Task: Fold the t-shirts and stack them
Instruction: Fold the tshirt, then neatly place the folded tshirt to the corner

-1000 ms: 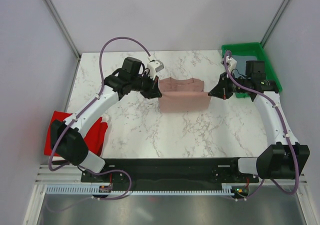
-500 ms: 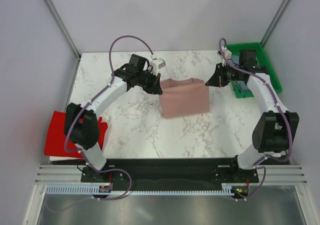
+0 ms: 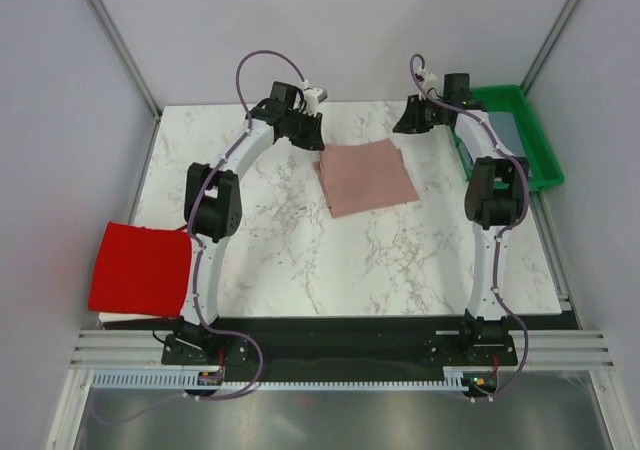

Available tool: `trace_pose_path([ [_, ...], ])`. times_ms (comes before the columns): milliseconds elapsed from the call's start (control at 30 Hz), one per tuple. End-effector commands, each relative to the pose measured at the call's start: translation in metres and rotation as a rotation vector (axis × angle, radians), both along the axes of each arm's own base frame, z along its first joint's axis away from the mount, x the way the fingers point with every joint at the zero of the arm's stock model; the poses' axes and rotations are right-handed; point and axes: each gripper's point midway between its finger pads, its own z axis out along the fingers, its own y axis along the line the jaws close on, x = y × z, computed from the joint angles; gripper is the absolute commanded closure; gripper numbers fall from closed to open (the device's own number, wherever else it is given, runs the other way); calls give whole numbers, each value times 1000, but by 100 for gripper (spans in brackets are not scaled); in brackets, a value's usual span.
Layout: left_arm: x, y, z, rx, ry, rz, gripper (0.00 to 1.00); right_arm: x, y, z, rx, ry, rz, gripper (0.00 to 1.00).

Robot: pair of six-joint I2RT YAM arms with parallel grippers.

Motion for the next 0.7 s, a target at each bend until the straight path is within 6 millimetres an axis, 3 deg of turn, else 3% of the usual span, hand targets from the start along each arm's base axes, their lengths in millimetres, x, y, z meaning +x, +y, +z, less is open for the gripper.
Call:
trace_pose_path([
  [0, 18, 1, 13, 1, -51, 44, 70, 31, 16, 29, -16, -127, -30, 67],
  [67, 18, 3, 18, 2, -61, 60, 58, 33, 7, 32, -30, -131, -63, 60],
  [167, 24, 15, 29, 54, -114, 109, 51, 26, -14, 34, 18, -91, -82, 57],
  [233, 26, 27, 32, 102, -140, 143, 50, 16, -33, 24, 34, -51, -87, 54],
  [267, 25, 30, 44, 104, -157, 163, 45, 10, -38, 14, 34, -20, -85, 53],
  [333, 10, 28, 46, 89, -126, 126, 40, -3, -50, 1, 41, 46, -79, 51],
  [367, -3, 18, 57, 35, -113, 61, 40, -7, -53, -4, 31, 52, -58, 50],
  [433, -25, 8, 47, -15, -28, -5, 40, -24, -53, -17, 63, 131, -21, 49],
  [567, -70, -24, 38, -214, 179, -168, 43, -49, -42, -27, 135, 199, 83, 45],
  [600, -79, -29, 28, -254, 248, -187, 43, -56, -36, -29, 179, 232, 107, 43],
  [667, -90, -41, 31, -345, 305, -237, 43, -62, -32, -32, 213, 260, 124, 43],
])
